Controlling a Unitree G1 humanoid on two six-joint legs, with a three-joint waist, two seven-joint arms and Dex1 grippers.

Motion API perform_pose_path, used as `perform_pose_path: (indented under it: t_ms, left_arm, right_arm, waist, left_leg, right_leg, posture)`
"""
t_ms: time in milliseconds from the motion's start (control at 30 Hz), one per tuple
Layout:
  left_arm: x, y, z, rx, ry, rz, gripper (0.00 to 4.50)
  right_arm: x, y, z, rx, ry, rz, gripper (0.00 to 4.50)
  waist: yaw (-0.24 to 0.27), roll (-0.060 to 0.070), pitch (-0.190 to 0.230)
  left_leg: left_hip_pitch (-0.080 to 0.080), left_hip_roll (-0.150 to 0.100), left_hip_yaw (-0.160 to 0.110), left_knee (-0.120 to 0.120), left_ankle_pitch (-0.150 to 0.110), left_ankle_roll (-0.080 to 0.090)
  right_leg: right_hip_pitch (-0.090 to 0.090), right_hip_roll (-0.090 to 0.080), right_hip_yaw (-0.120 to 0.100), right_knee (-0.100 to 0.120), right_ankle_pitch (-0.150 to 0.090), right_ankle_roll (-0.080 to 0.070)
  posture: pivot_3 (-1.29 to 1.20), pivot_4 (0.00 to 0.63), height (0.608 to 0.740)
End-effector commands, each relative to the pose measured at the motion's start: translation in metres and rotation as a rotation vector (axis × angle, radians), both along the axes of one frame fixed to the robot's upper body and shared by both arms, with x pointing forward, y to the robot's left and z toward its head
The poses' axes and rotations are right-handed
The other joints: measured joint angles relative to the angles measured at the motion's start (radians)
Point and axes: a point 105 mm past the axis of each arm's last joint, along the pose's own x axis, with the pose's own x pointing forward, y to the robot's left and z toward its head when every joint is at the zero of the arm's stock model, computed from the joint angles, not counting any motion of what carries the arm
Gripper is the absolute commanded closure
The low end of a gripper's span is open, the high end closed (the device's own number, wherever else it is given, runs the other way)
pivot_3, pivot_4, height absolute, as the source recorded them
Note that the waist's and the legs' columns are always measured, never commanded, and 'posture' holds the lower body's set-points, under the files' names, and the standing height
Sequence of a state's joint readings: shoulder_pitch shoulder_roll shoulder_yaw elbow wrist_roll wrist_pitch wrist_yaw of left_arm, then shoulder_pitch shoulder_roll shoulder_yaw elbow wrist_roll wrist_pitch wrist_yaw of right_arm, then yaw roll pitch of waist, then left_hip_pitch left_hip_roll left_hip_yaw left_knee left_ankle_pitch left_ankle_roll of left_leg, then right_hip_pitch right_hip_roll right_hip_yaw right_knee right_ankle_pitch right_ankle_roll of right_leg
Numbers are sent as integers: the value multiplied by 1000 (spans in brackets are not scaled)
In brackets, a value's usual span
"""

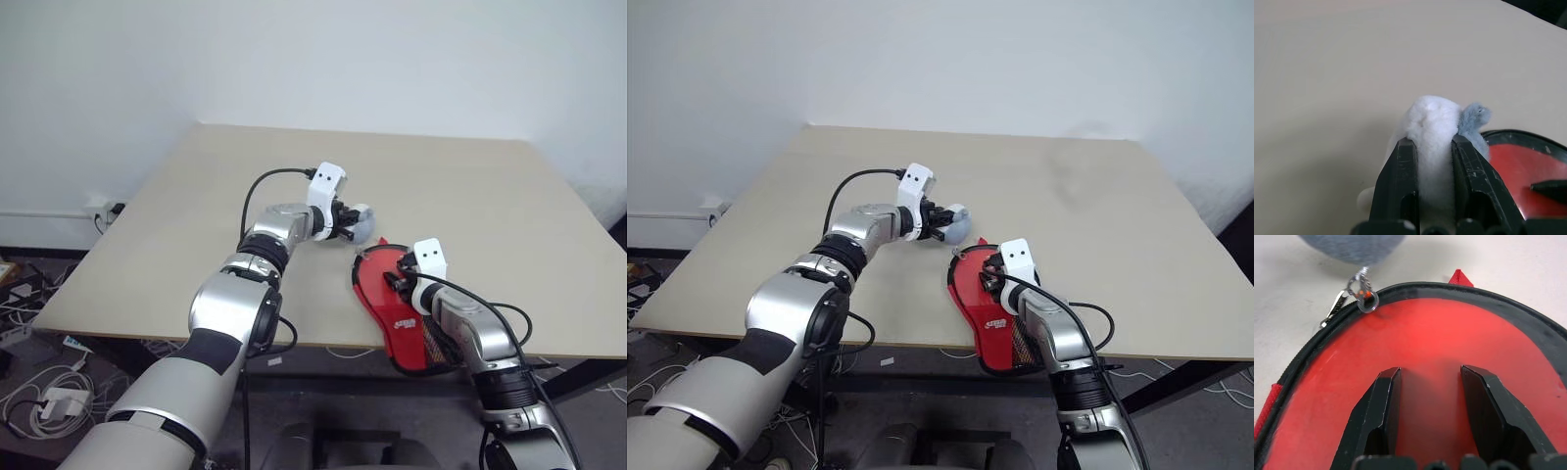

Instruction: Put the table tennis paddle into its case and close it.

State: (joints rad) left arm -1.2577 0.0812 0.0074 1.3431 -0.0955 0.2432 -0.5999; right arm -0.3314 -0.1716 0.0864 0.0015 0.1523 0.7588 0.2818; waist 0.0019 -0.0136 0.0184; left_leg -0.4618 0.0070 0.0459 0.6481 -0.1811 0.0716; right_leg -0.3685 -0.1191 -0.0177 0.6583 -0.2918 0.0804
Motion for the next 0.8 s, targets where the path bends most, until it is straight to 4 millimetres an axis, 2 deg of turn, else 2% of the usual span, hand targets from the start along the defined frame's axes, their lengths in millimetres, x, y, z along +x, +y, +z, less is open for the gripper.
perform_pose_path:
  t_ms: [33, 133, 300, 500, 633, 800]
  left_arm:
    - [13, -12, 43, -45, -135, 54, 3773]
    - [16, -9, 48, -59, -143, 98, 3773]
    - [22, 7, 45, -42, -144, 184, 3773]
    - [26, 11, 44, -65, -165, 252, 3773]
    - [24, 0, 48, -99, -175, 249, 3773]
    - [21, -23, 57, -134, -212, 251, 3773]
  right_arm:
    - [-26, 7, -43, -24, 187, 24, 2427]
    - [-28, 8, -41, -24, 184, 30, 2427]
    - [-28, 4, -40, -29, 178, 25, 2427]
    - [-27, 6, -38, -30, 171, 33, 2427]
    - [-28, 11, -38, -33, 167, 50, 2427]
    - [-28, 10, -37, -50, 156, 54, 2427]
  waist:
    - [0, 0, 0]
    - [0, 0, 0]
    - [0, 0, 0]
    - [0, 0, 0]
    - [0, 0, 0]
    - [0, 0, 0]
  left_leg:
    - [0, 0, 0, 0, 0, 0]
    - [0, 0, 0, 0, -2, 4]
    - [0, 0, 0, 0, -2, 3]
    - [0, -1, 0, 0, 0, 0]
    - [0, -1, 0, 0, 0, 0]
    - [0, -1, 0, 0, 0, 0]
  right_leg:
    - [0, 0, 0, 0, 0, 0]
    - [0, 0, 0, 0, 0, 0]
    - [0, 0, 0, 0, 0, 0]
    - [0, -1, 0, 0, 0, 0]
    - [0, -1, 0, 0, 0, 0]
    - [0, -1, 0, 0, 0, 0]
  posture:
    - [0, 0, 715]
    - [0, 0, 715]
    - [0, 0, 715]
    - [0, 0, 715]
    - [0, 0, 715]
    - [0, 0, 715]
